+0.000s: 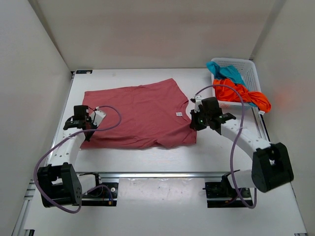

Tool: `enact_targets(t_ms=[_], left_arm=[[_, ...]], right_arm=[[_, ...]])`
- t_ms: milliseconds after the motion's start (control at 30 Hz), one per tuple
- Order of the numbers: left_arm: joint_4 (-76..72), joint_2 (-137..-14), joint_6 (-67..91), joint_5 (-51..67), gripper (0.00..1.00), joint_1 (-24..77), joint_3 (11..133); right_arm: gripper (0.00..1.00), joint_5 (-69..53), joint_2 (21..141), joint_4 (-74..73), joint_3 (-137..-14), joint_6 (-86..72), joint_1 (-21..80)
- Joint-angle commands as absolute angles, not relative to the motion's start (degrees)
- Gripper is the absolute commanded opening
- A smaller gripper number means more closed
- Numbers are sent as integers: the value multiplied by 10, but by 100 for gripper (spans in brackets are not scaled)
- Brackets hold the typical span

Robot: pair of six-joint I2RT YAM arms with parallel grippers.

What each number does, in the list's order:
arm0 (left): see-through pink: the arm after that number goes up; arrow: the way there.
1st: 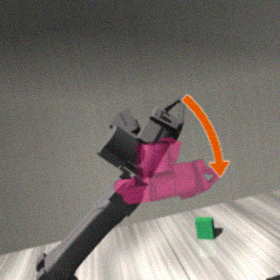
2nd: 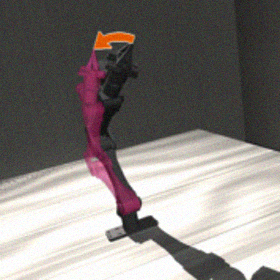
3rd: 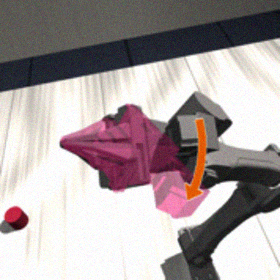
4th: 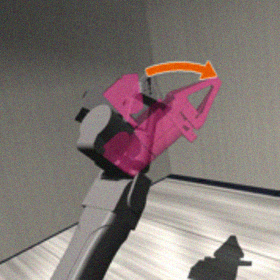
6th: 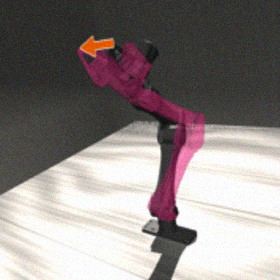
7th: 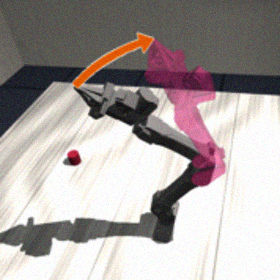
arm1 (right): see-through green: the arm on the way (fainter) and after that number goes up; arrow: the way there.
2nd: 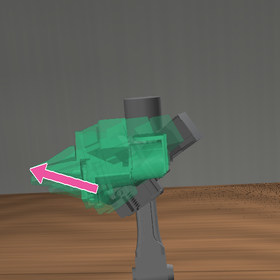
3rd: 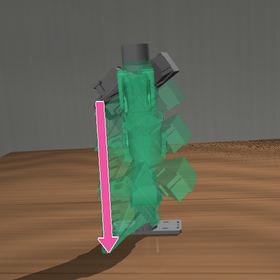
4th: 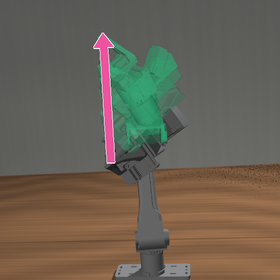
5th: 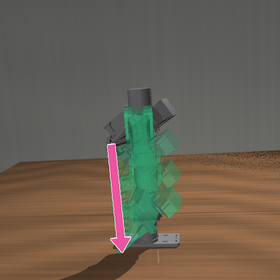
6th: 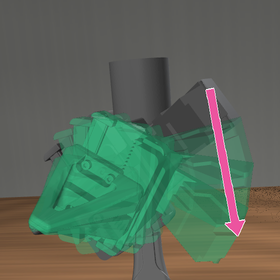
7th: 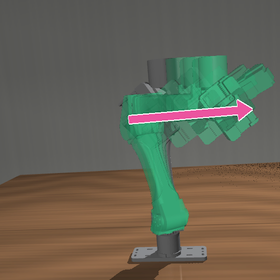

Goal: Fold and stack the t-shirts
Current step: Grap the side of the flattened tshirt closest away from the robot with both arms

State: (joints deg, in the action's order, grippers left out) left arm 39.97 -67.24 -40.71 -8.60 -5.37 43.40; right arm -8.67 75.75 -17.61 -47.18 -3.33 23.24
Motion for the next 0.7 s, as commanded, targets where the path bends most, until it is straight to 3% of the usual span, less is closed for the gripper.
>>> enact_targets(t_ms=[0, 667], left_arm=[[383, -663, -387, -94, 0, -73, 427], [291, -717, -300, -126, 0, -93, 423]], right_arm=[[0, -124, 803, -116, -520, -7, 231], [0, -129, 977, -88, -646, 26, 195]])
